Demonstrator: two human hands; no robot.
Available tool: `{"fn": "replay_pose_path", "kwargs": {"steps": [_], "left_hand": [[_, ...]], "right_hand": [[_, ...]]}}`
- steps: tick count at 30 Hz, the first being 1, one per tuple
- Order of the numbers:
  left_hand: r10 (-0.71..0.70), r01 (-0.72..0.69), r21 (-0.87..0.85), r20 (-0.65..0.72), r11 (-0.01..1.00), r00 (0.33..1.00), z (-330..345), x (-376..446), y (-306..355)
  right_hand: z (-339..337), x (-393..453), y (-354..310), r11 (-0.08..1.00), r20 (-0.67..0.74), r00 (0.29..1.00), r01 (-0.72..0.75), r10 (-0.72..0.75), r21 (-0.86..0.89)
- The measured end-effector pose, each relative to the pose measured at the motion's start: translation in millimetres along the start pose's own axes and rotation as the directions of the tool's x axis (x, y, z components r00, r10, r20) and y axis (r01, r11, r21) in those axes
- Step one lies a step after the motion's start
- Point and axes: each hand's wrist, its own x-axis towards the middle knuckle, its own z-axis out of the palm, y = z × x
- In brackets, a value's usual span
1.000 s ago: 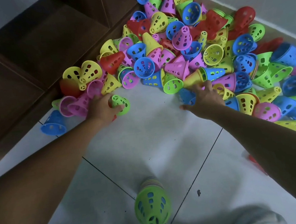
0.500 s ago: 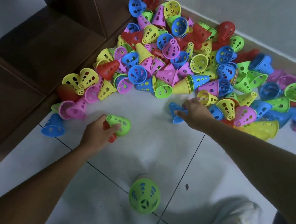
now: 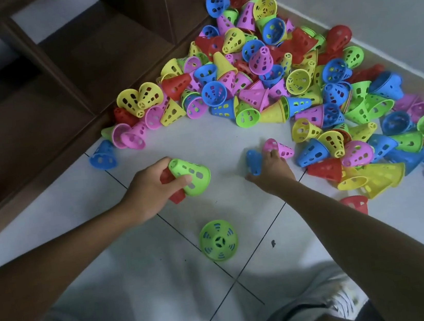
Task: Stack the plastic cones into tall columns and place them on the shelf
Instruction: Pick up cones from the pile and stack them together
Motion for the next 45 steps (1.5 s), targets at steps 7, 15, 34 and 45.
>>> {"fn": "replay_pose_path", "kwargs": {"steps": [7, 15, 34, 45], "left_hand": [[0.074, -0.068, -0.082, 0.076, 0.994, 0.994, -30, -31, 37], [0.239, -0.248, 0.041, 0.155, 0.968, 0.959, -54, -63, 82], [0.299, -0.487, 0.585, 0.393, 0.649, 0.870, -22, -100, 88], [0.268, -0.298, 0.076, 0.267, 0.952, 0.926, -27, -91, 84]], "right_hand": [[-18, -34, 4, 0.990, -0.131, 0.987, 0.109, -0.097, 0.087], [-75, -83, -40, 0.937, -0.317, 0.929, 0.268, -0.190, 0.223], [-141, -257, -68, 0.842, -0.412, 0.881, 0.393, -0.230, 0.370], [-131, -243, -62, 0.823, -0.402, 0.899, 0.356, -0.173, 0.443]]}}
